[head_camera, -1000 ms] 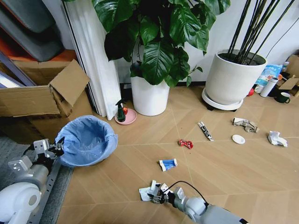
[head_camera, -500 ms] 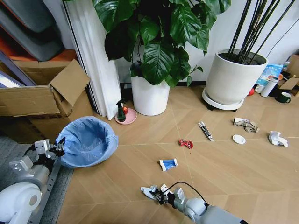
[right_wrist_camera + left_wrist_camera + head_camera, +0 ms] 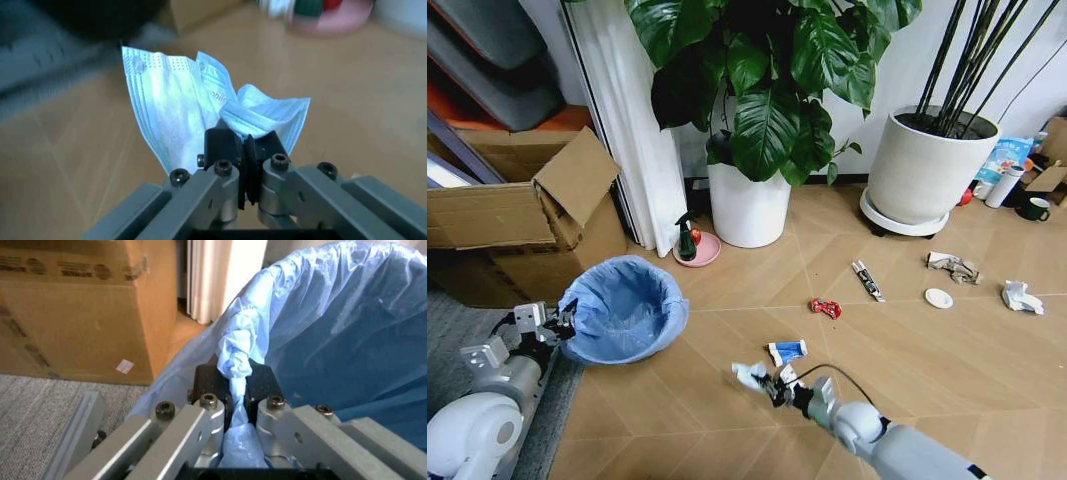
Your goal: Pick up the trash bin and place the garbage on the floor into it.
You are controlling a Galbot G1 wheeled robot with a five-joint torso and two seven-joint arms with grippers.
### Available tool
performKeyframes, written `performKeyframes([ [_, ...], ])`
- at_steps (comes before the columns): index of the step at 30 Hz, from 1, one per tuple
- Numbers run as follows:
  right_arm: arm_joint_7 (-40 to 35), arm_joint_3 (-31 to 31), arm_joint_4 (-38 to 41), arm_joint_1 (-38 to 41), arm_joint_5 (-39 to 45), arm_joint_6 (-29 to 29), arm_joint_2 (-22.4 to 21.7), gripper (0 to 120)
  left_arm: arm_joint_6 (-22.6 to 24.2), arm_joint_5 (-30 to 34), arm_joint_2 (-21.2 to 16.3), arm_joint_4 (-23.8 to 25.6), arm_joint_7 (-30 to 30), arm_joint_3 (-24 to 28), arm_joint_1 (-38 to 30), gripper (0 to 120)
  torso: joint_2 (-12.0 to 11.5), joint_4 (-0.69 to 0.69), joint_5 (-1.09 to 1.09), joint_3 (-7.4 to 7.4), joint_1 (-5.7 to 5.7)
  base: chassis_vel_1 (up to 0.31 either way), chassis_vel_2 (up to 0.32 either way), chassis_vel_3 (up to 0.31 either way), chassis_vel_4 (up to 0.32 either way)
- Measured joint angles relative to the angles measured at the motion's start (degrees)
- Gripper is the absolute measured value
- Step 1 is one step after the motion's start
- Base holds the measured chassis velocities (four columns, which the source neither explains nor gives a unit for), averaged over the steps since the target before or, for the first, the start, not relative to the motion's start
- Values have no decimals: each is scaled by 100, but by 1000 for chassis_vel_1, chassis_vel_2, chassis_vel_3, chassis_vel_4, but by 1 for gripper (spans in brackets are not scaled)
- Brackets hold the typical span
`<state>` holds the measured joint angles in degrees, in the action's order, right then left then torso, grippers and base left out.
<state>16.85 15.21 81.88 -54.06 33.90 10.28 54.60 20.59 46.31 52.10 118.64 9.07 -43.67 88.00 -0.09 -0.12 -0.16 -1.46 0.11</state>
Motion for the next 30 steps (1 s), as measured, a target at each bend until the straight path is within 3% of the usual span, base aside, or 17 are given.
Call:
performKeyframes([
  [8,429,-890,759,144,515,331,-298,0,-5,181,-610,-128,-8,675,-197,1,0,-2,-4,0,0,0,0,0,0],
  [12,602,-972,945,506,1007,418,-293,0,-5,282,-825,-189,-7,1029,-378,1,0,-3,0,0,0,0,0,0,0],
  [15,664,-804,949,864,1244,458,-250,0,-9,306,-904,-248,-4,1186,-469,1,0,-2,-4,0,0,0,0,0,0],
  [17,712,-156,794,1620,1628,546,-85,0,-14,320,-969,-326,-9,1318,-536,1,0,0,-4,-1,0,0,0,0,0],
  [21,725,237,657,1987,1816,576,62,0,-16,332,-978,-344,-15,1312,-541,1,0,2,-2,0,0,0,0,0,0],
  [24,726,895,418,2491,2080,554,483,0,-17,373,-979,-359,-14,1185,-518,1,0,0,-3,0,0,0,0,0,0],
  [30,729,1515,198,2774,2209,518,1222,0,-17,396,-942,-363,-12,1096,-505,1,0,2,-3,0,0,0,0,0,0],
])
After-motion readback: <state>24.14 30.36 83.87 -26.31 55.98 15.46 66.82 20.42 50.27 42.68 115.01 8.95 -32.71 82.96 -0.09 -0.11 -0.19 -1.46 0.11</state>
